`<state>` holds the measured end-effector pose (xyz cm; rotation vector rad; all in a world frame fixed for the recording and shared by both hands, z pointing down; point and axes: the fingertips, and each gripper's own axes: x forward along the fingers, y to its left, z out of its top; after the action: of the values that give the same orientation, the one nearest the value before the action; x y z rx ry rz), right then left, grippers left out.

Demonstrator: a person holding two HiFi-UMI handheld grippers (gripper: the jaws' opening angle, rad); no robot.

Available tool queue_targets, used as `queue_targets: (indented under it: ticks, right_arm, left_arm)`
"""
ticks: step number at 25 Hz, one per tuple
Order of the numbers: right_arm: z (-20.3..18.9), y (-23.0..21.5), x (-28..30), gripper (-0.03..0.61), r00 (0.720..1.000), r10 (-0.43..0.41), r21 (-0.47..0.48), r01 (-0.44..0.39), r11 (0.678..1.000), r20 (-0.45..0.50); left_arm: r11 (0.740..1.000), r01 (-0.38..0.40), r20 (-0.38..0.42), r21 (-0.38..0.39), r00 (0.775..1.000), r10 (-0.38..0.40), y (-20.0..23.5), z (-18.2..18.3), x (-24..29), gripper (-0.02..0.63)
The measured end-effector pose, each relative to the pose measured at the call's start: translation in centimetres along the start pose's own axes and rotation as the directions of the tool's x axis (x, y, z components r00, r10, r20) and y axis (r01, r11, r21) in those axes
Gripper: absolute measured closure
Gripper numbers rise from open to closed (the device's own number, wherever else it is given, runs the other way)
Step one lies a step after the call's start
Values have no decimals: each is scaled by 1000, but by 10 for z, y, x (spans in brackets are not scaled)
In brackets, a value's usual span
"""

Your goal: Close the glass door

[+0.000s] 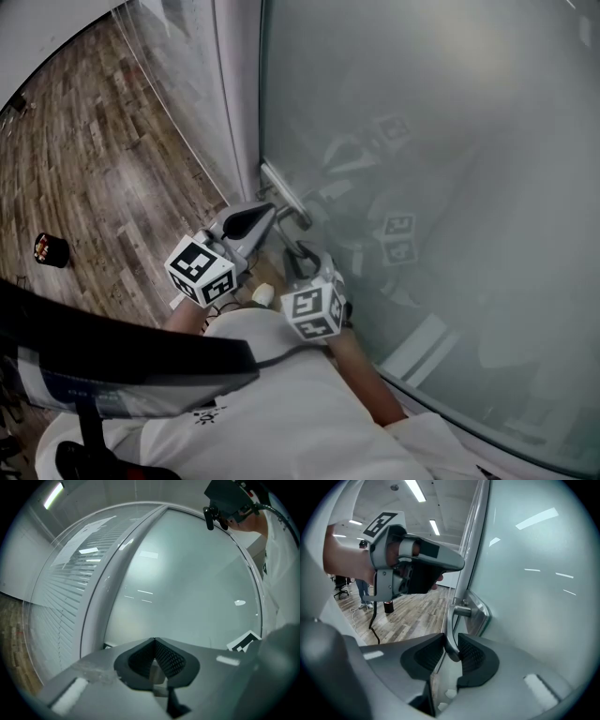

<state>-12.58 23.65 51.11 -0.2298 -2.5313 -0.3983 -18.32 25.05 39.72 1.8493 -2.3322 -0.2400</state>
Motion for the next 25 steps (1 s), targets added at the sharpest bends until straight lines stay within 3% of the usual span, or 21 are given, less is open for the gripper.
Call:
queue_targets:
  ticks: [19,25]
  right_arm:
    - [-6,-5,2,459,1000,-25,17,25,1000,1]
    - [10,-7,-23,449,997,-73,-80,73,994,6]
  left_arm:
    - [1000,3,6,20,1000,-3,-2,-4,12,609]
    - [1000,-2,11,21,1000,2,-4,0,12,609]
